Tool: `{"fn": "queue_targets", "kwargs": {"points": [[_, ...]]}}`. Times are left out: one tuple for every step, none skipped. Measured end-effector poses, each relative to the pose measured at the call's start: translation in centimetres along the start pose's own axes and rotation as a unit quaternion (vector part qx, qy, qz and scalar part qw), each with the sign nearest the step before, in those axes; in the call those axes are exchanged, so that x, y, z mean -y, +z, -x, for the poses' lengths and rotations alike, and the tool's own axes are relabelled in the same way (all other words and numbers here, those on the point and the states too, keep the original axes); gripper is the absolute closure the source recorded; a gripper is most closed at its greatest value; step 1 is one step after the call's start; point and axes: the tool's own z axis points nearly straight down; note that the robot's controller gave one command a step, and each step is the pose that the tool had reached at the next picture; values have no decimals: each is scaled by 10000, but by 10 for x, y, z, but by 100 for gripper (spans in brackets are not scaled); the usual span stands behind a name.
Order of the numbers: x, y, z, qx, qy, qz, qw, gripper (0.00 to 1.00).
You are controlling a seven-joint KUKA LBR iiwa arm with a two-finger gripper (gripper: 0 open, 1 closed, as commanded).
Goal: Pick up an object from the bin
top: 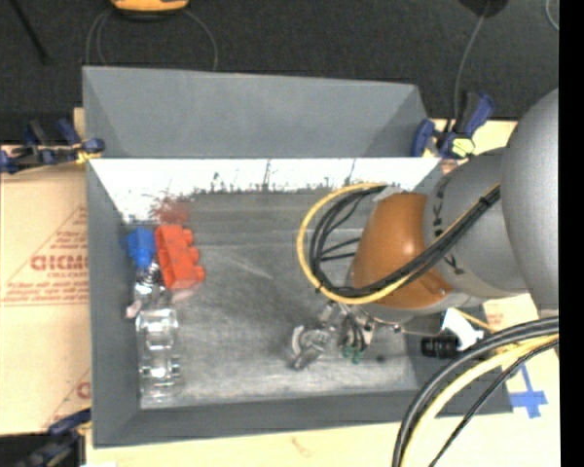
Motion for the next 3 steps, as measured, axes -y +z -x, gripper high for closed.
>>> {"fn": "queue_targets", "kwargs": {"points": [[-1,-28,2,-40,-22,-19,10000,100],[-1,-38,3,-41,-38,-19,10000,100],[-2,-94,5,-31,-75,-15,10000,100]]}}
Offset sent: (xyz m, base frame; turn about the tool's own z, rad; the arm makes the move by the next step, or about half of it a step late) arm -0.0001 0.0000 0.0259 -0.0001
